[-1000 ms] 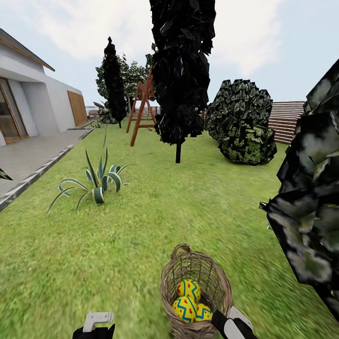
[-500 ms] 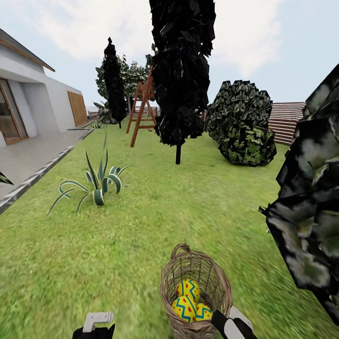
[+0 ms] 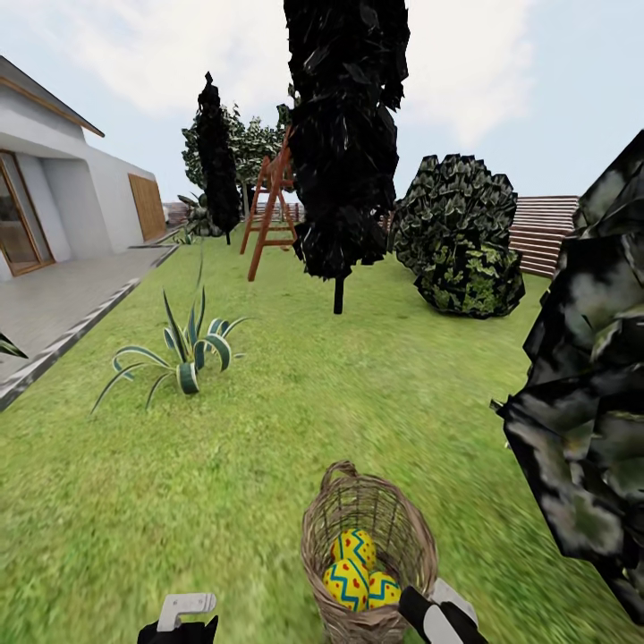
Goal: Take the three Easter eggs out of the wicker basket on the lawn in the garden, then place them on the lawn next to a single tree (choose any tree) so that all three eggs are next to the same tree and none are left in the basket.
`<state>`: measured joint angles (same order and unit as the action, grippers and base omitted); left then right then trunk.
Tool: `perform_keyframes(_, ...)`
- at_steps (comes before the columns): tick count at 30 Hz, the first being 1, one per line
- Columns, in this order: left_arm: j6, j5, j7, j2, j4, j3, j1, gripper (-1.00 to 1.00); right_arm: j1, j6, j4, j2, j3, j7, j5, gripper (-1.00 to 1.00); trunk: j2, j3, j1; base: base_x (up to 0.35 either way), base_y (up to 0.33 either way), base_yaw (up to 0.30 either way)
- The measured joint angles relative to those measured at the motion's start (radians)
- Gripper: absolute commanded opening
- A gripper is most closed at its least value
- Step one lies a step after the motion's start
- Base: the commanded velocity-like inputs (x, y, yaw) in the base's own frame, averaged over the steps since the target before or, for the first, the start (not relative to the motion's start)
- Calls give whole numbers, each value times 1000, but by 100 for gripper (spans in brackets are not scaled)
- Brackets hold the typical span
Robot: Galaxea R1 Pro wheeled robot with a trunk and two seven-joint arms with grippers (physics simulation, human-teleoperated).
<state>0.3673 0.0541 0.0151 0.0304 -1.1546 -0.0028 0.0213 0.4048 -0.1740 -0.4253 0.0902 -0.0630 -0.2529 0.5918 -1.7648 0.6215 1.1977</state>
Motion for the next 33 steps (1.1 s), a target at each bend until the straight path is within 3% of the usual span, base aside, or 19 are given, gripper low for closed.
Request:
perform_keyframes(4,0,-1,0,0,0,0,0,100,0,-1,-2,0,46,2,0,-100,28,-13,-15,0,0,0)
perform_keyframes(7,0,-1,0,0,0,0,0,100,0,0,-4,0,55,3,-1,-100,49,-22,-27,0,0,0)
perform_keyframes(33,-2,-2,2,0,2,0,0,100,0,1,-9,3,59,5,-2,-100,231,-103,-127,0,0,0)
